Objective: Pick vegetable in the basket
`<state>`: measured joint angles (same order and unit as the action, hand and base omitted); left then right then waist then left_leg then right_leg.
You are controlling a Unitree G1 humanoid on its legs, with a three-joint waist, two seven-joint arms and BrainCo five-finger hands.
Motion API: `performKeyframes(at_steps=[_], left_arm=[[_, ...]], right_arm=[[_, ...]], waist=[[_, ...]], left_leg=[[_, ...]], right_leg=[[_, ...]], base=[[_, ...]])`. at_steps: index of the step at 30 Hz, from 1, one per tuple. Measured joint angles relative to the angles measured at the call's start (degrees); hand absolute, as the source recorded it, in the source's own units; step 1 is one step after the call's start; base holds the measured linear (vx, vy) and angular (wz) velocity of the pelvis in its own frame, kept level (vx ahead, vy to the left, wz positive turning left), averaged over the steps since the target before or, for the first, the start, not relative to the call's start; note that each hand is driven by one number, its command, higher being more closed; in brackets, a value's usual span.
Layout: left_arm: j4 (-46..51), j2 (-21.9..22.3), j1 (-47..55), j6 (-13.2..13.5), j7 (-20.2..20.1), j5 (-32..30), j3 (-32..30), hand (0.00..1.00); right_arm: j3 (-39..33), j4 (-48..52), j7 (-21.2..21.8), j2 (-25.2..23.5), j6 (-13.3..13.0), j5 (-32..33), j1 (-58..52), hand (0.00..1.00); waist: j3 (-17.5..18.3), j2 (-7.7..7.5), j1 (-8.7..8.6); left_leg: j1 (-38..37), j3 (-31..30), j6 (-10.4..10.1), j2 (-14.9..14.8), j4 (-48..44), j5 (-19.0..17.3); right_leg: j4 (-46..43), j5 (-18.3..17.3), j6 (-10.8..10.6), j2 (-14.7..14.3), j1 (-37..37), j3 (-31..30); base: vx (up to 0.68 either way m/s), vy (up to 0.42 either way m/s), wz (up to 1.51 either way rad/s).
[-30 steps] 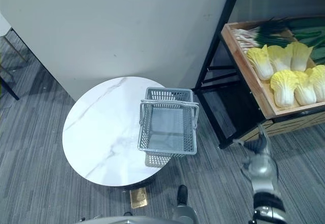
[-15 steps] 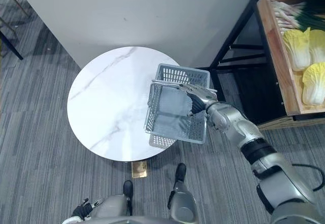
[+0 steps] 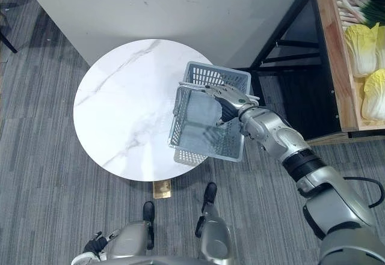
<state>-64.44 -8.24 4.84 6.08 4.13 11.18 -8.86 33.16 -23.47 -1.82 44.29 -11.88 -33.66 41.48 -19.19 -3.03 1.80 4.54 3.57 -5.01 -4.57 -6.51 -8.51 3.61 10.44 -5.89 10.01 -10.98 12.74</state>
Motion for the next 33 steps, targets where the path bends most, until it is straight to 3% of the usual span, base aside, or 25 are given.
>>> performKeyframes(at_steps=[5, 11, 24, 33], left_arm=[[0.4, -0.1, -0.1, 0.0, 0.2, 0.0, -0.7, 0.00], [0.8, 0.2, -0.2, -0.2, 0.6, 0.0, -1.9, 0.00], [1.2, 0.8, -0.2, -0.4, 0.6, -0.1, -2.1, 0.00], [1.2, 0.6, -0.2, -0.4, 0.6, -0.1, -2.1, 0.00]], right_arm=[[-7.2, -0.9, -2.0, -2.8, 3.2, 1.2, 1.2, 0.00], [-14.1, 0.5, -4.7, -5.0, 4.4, 4.6, 2.3, 0.00], [-14.8, -4.6, -1.9, -10.8, 7.6, 5.7, 2.3, 0.00], [-14.6, -9.8, -0.1, -14.2, 8.2, 5.7, 3.5, 0.00]], waist=[[-0.5, -0.51, -0.02], [-0.8, -0.66, -0.15], [-0.8, -0.73, -0.01], [-0.9, -1.60, -0.01]], left_leg=[[0.2, 0.0, 0.0, 0.0, -0.1, 0.0], [0.3, 0.5, 0.0, -0.2, -0.1, 0.0], [0.1, 1.0, 0.0, -0.1, -0.5, 0.0], [0.2, 1.5, 0.1, -0.1, -0.8, 0.1]], right_leg=[[0.2, 0.3, 0.3, -0.1, 0.0, -0.2], [0.2, 0.4, 0.4, -0.2, -0.5, -0.8], [0.2, 1.1, 0.7, -0.2, -0.5, -1.7], [0.3, 1.5, 0.7, -0.3, -0.9, -2.5]], base=[[0.00, -0.004, 0.00], [-0.01, -0.012, -0.04], [0.00, -0.002, -0.01], [-0.03, -0.023, -0.04]])
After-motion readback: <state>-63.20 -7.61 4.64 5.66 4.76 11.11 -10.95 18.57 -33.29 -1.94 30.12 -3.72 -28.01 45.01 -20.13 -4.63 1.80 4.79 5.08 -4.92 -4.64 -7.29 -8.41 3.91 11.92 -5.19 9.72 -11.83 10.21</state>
